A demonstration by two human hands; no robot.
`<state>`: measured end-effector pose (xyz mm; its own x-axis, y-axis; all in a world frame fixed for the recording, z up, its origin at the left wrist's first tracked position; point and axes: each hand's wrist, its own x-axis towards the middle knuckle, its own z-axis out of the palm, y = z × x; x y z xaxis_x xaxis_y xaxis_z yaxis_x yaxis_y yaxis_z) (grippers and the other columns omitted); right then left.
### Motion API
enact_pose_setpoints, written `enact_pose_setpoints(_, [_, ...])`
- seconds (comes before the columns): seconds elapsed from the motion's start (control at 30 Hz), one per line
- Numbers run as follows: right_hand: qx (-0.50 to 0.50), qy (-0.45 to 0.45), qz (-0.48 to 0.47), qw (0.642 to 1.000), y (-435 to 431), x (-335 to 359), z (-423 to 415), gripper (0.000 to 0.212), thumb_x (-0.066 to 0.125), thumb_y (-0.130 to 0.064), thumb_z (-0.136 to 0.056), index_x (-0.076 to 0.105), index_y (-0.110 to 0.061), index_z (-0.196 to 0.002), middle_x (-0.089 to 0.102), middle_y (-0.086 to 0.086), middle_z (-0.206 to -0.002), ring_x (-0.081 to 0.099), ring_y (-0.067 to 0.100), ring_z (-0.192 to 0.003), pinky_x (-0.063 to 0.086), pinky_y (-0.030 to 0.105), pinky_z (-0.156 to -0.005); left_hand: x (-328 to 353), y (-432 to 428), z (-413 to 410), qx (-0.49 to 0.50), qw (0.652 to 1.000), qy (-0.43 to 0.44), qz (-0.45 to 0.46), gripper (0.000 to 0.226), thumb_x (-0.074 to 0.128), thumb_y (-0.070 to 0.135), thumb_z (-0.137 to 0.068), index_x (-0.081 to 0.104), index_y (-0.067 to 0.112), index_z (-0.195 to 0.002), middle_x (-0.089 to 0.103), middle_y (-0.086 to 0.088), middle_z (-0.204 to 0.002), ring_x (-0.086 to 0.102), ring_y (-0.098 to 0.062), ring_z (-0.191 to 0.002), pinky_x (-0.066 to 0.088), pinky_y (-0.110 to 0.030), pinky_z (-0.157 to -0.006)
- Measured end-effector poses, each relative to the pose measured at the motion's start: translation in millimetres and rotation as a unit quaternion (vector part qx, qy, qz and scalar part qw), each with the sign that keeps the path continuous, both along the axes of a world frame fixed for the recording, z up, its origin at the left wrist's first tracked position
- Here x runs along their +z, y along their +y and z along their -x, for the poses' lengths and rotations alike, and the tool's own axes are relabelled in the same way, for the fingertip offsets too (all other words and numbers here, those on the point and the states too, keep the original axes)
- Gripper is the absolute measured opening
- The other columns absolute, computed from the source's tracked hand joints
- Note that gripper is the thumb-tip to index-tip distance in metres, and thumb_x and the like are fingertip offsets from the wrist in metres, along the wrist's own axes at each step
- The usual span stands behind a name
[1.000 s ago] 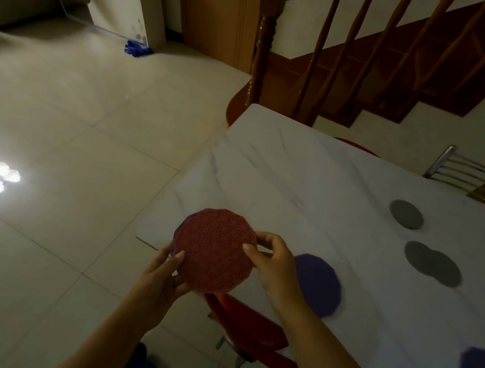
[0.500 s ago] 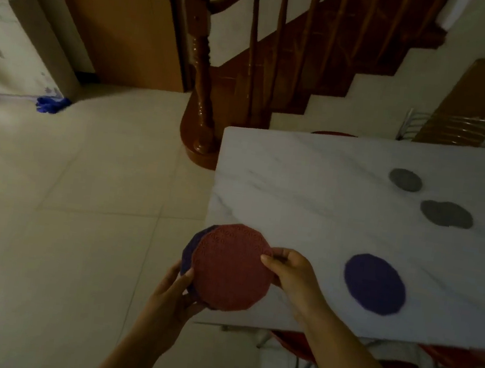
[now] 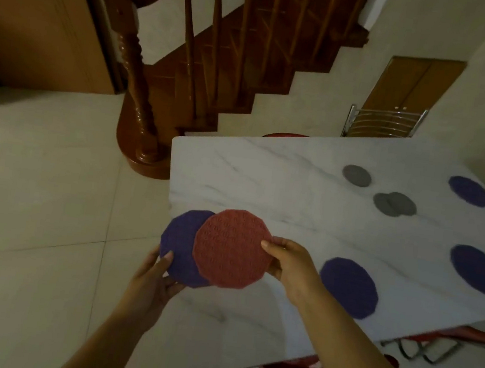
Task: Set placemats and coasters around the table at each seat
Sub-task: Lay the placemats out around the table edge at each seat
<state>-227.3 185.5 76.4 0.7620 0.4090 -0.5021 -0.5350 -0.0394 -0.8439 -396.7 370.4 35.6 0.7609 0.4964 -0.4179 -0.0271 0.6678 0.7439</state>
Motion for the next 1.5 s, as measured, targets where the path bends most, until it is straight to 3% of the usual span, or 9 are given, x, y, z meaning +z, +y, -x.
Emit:
enact_pose_setpoints(0.27, [-0.178, 0.08, -0.066, 0.979, 58.1, -36.7, -4.9, 0.014, 0.063, -0.007, -0.085, 0.068, -0.006, -0.097, 0.074, 0.008, -0.093, 0.069, 0.02, -0.088, 0.057, 0.026, -0.062, -2.6, 117.0, -26.3, -0.029, 0.999, 0.015, 0.003, 0.038, 0.046, 0.015, -0.097, 0.051, 0.02, -0.135, 0.061, -0.008, -0.132, 0.064, -0.033, -0.11, 0.059, -0.041, -0.08])
enact_pose_setpoints(0.43, [-0.293, 0.088, -0.071, 0.949, 111.7, -60.0, 14.1, 0.022, 0.061, -0.006, -0.086, 0.064, -0.005, -0.108, 0.069, 0.011, -0.102, 0.066, 0.022, -0.095, 0.055, 0.028, -0.069, -7.5, 207.2, -47.5, -0.109, 0.994, 0.024, -0.003, 0.036, 0.051, 0.016, -0.094, 0.054, 0.018, -0.13, 0.062, -0.009, -0.13, 0.067, -0.033, -0.105, 0.061, -0.039, -0.072])
enact_pose_setpoints(0.7, [-0.436, 0.106, -0.019, 0.894, 185.1, -89.2, 35.0, 0.009, 0.061, -0.002, -0.085, 0.065, -0.003, -0.094, 0.065, 0.014, -0.1, 0.063, 0.023, -0.089, 0.051, 0.035, -0.077, -8.0, 298.6, -89.0, -0.19, 0.982, 0.015, 0.01, 0.031, 0.049, 0.016, -0.096, 0.06, 0.023, -0.124, 0.065, -0.004, -0.128, 0.067, -0.03, -0.107, 0.06, -0.04, -0.075])
enact_pose_setpoints(0.8, [-0.449, 0.102, 0.048, 0.887, 205.8, -103.9, 27.8, 0.02, 0.06, -0.004, -0.086, 0.064, 0.005, -0.103, 0.066, 0.018, -0.1, 0.064, 0.026, -0.087, 0.054, 0.033, -0.072, -6.8, 310.1, -105.4, -0.225, 0.974, 0.011, 0.014, 0.035, 0.048, 0.016, -0.096, 0.056, 0.022, -0.129, 0.064, -0.005, -0.129, 0.065, -0.031, -0.109, 0.06, -0.04, -0.076])
enact_pose_setpoints(0.9, [-0.397, 0.054, 0.253, 0.881, 212.3, -113.4, 21.3, 0.022, 0.061, -0.007, -0.084, 0.067, 0.01, -0.095, 0.069, 0.026, -0.096, 0.066, 0.04, -0.091, 0.055, 0.046, -0.081, -6.3, 317.1, -125.0, -0.257, 0.966, 0.006, 0.015, 0.038, 0.049, 0.018, -0.094, 0.053, 0.022, -0.132, 0.062, -0.005, -0.132, 0.065, -0.03, -0.11, 0.059, -0.042, -0.079])
enact_pose_setpoints(1.03, [-0.34, 0.045, 0.409, 0.845, 206.9, -114.9, 17.2, 0.027, 0.062, -0.009, -0.082, 0.066, 0.0, -0.107, 0.069, 0.021, -0.107, 0.064, 0.034, -0.1, 0.047, 0.038, -0.087, -6.9, 325.3, -153.5, -0.309, 0.951, 0.011, 0.017, 0.041, 0.051, 0.02, -0.092, 0.052, 0.023, -0.133, 0.06, -0.006, -0.134, 0.062, -0.032, -0.114, 0.057, -0.046, -0.084])
enact_pose_setpoints(1.13, [-0.348, 0.041, 0.408, 0.843, 204.3, -111.5, 11.2, 0.037, 0.061, -0.01, -0.083, 0.056, -0.007, -0.119, 0.065, 0.015, -0.114, 0.061, 0.029, -0.103, 0.045, 0.037, -0.089, -6.9, 330.1, -177.4, -0.344, 0.939, 0.012, 0.014, 0.045, 0.054, 0.023, -0.089, 0.051, 0.024, -0.135, 0.06, -0.007, -0.134, 0.061, -0.035, -0.115, 0.057, -0.046, -0.083])
enact_pose_setpoints(1.3, [-0.349, -0.045, 0.365, 0.862, 220.6, -79.9, -30.6, 0.026, 0.06, -0.014, -0.086, 0.059, -0.014, -0.112, 0.066, 0.01, -0.111, 0.061, 0.023, -0.094, 0.049, 0.036, -0.085, -7.4, 336.0, -219.1, -0.364, 0.931, 0.021, 0.006, 0.049, 0.057, 0.025, -0.087, 0.049, 0.022, -0.136, 0.059, -0.009, -0.135, 0.063, -0.033, -0.113, 0.058, -0.046, -0.081])
enact_pose_setpoints(1.5, [-0.317, -0.084, 0.13, 0.936, 302.3, -22.3, -104.4, 0.026, 0.047, -0.019, -0.096, 0.058, -0.014, -0.119, 0.063, 0.006, -0.112, 0.063, 0.018, -0.092, 0.053, 0.027, -0.082, -4.8, 362.5, -275.1, -0.405, 0.914, -0.002, 0.03, 0.041, 0.055, 0.025, -0.09, 0.054, 0.026, -0.132, 0.063, -0.008, -0.129, 0.062, -0.035, -0.114, 0.058, -0.046, -0.082])
